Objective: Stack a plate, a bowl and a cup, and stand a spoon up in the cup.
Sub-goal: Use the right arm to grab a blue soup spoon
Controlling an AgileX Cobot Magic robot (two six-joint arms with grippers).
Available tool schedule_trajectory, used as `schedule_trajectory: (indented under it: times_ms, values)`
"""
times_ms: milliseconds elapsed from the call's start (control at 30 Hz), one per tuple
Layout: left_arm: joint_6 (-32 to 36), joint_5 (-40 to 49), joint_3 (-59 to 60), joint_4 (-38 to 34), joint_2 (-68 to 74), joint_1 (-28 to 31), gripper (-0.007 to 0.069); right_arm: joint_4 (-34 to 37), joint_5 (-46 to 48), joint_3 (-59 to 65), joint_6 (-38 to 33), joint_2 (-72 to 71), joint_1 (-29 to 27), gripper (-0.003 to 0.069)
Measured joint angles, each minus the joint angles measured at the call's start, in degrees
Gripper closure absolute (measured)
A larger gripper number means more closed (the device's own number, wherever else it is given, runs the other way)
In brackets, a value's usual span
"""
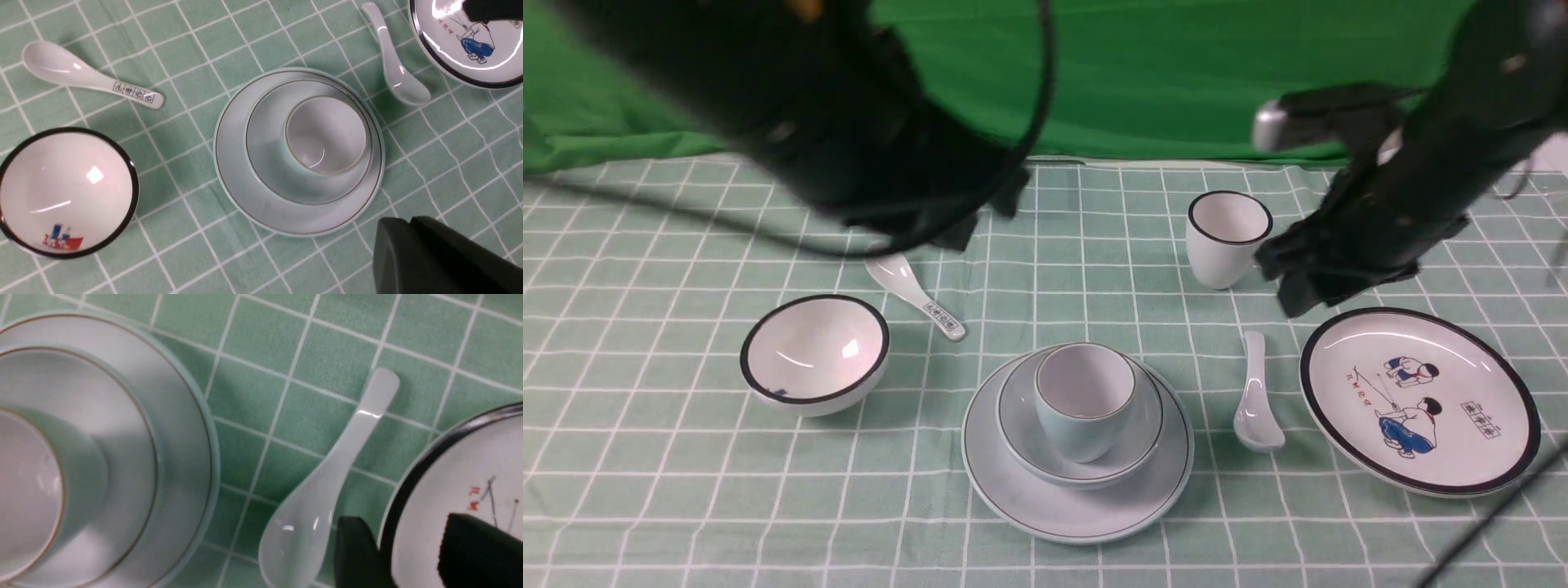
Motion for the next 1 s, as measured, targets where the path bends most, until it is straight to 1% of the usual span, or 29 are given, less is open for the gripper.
schedule_trajectory:
  times_ms: [33,67,100,133,167,200,267,400,600,633,667,700,733,767,800,833,900,1000]
  values:
    - [-0.16,-1.06,2.8,0.07,-1.47,0.0,0.0617,-0.14,-0.29,-0.95,0.49,1.89,0.12,0.0312]
    - [-0.82,-3.11,7.94,0.28,-5.02,0.0,0.0617,-0.51,-0.56,-2.82,0.99,5.34,0.17,0.0282]
    - [-0.95,-3.11,7.94,0.34,-5.42,0.0,0.0617,-0.57,-0.56,-3.06,1.13,5.76,0.17,0.0277]
    - [-1.29,-5.21,12.88,0.5,-8.73,0.0,0.0617,-1.04,-0.72,-4.67,2.25,9.05,0.17,0.0238]
    - [-1.29,-5.43,13.38,0.59,-9.06,0.0,0.0617,-1.12,-0.72,-4.85,2.38,9.05,0.17,0.0228]
    - [-1.54,-6.95,16.95,1.02,-11.5,0.0,0.0617,-1.66,-0.91,-6.08,3.63,11.72,0.17,0.0197]
    - [-2.49,-8.02,19.75,2.04,-13.53,0.0,0.0617,-2.03,-0.98,-6.7,4.69,13.52,0.17,0.0179]
    - [-6.06,-8.46,23.08,6.06,-16.42,0.0,0.0616,-2.19,-1.9,-7.1,6.33,16.48,0.17,0.0167]
    - [-7.09,-8.66,23.31,10.63,-16.88,0.0,0.0616,-2.0,-3.17,-7.14,7.43,18.81,0.17,0.0172]
    - [-7.16,-8.71,23.31,11.94,-16.88,0.0,0.0616,-2.0,-3.3,-7.14,7.54,19.0,0.17,0.0196]
    - [-7.32,-8.71,23.31,13.3,-16.88,0.0,0.0616,-1.93,-3.44,-7.14,7.54,19.04,0.17,0.0246]
    - [-7.38,-8.71,23.31,13.53,-16.88,0.0,0.0616,-1.93,-3.44,-7.14,7.54,19.04,0.17,0.0257]
    - [-7.39,-8.71,23.31,14.21,-16.88,0.0,0.0616,-1.93,-3.5,-7.14,7.54,19.04,0.17,0.0321]
    - [-7.53,-8.71,23.31,15.45,-16.88,0.0,0.0616,-1.79,-3.66,-7.14,7.61,19.04,0.17,0.0446]
    - [-7.59,-8.71,23.31,16.04,-16.88,0.0,0.0616,-1.79,-3.64,-7.14,7.61,19.04,0.17,0.0499]
    - [-7.59,-8.72,23.31,16.28,-16.88,0.0,0.0616,-1.72,-3.64,-7.14,7.68,19.04,0.17,0.0505]
    - [-7.59,-8.9,23.31,17.17,-16.88,0.0,0.0616,-0.97,-3.0,-7.14,7.48,18.84,0.17,0.0491]
    - [-7.72,-8.9,23.31,17.46,-16.88,0.0,0.0616,0.95,-0.36,-7.06,7.03,16.25,0.17,0.0491]
